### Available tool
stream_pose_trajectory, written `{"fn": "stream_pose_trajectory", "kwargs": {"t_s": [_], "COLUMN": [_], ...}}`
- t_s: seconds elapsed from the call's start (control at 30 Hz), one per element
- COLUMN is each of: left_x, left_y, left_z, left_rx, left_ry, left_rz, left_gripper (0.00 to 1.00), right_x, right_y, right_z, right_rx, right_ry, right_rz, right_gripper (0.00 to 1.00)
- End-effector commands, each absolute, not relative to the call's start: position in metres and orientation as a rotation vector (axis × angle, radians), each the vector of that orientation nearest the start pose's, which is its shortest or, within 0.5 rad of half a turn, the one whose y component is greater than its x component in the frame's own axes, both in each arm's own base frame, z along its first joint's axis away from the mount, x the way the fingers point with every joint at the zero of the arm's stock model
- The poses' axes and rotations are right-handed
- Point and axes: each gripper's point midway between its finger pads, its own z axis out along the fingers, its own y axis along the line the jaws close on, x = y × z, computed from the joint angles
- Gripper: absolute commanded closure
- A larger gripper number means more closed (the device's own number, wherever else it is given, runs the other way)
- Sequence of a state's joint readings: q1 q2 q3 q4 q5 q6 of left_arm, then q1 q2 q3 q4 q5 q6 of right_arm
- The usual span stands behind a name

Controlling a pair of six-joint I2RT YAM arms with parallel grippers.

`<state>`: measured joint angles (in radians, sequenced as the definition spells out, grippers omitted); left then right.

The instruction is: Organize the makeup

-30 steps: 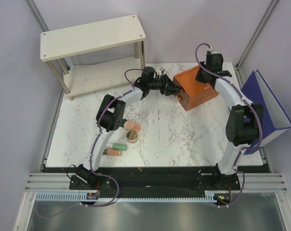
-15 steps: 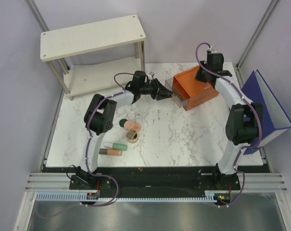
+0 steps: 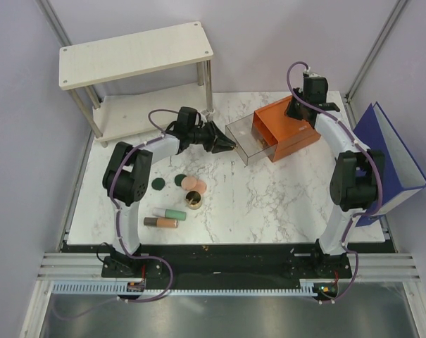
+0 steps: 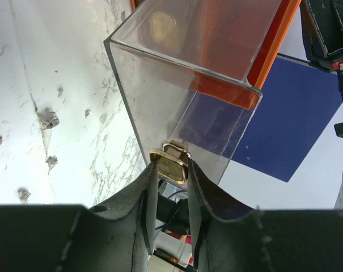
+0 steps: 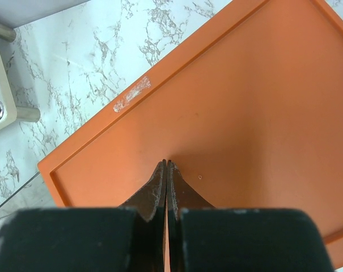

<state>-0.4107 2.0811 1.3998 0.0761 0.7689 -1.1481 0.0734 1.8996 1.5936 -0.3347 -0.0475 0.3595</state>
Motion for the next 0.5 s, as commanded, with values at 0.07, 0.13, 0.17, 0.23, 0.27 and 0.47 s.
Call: {"fn": "stream_pose_trajectory", "kwargs": {"t_s": [0.07, 0.13, 0.17, 0.23, 0.27, 0.47], "left_x": [0.396, 0.399, 0.400, 0.402, 0.403, 0.404], "left_y": [-0.315, -0.316, -0.317, -0.316, -0.314, -0.290], "left_z": [0.103, 0.107, 0.106, 0.109, 0.111, 0.124], "left_rx": [-0.377, -0.354, -0.337, -0.324, -0.299, -0.171], "left_ry": [2.572, 2.566, 2.567, 2.568, 2.562, 2.563], "left_rz": [-1.500, -1.495, -1.489, -1.471, -1.448, -1.227], "left_gripper": [0.72, 0.59, 0.46, 0.36, 0.27, 0.12], "right_x": [0.507, 0.507, 0.507, 0.506, 0.506, 0.506], "right_y": [0.060, 0.061, 0.061, 0.060, 0.061, 0.060], "right_z": [0.110, 0.108, 0.109, 0.108, 0.108, 0.109], "right_rx": [0.331, 0.332, 0.334, 0.335, 0.331, 0.334], "right_ry": [2.403, 2.406, 2.407, 2.410, 2.410, 2.410], "right_rz": [0.261, 0.263, 0.266, 0.262, 0.262, 0.259], "right_gripper": [1.00, 1.00, 1.00, 1.00, 1.00, 1.00]}}
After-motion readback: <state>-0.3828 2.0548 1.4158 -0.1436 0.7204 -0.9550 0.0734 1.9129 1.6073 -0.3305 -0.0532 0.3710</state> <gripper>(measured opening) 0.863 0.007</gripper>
